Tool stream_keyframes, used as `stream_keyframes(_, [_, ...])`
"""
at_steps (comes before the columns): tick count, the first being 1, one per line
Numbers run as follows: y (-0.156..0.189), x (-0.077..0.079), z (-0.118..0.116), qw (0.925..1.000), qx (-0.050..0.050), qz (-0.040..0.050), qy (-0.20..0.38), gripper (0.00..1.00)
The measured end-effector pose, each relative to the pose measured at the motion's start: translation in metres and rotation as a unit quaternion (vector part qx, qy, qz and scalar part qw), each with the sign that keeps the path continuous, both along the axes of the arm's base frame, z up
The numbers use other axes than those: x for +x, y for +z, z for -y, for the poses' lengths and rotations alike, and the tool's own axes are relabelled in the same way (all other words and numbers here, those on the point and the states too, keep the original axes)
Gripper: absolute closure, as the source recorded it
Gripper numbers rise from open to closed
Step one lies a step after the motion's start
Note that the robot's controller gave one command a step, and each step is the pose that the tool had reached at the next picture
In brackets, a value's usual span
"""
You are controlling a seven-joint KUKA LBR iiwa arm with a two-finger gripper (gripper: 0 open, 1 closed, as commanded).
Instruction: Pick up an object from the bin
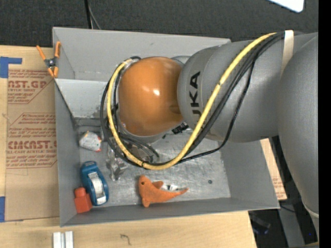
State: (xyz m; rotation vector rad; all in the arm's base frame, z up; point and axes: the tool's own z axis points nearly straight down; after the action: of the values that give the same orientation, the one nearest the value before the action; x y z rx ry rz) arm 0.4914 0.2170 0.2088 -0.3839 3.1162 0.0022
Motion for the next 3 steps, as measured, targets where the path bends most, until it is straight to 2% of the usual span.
stream_keyframes(1, [0.000,0.000,0.000,1.0000,0.000,-0.0003,0.000,1.00])
stream_keyframes(2, [-0.018,0.001,-0.002,0.9991,0.001,0.0024,-0.042,1.00])
stream_keyframes(3, [-0.079,0.007,-0.001,1.0000,-0.001,-0.0014,-0.003,0.00])
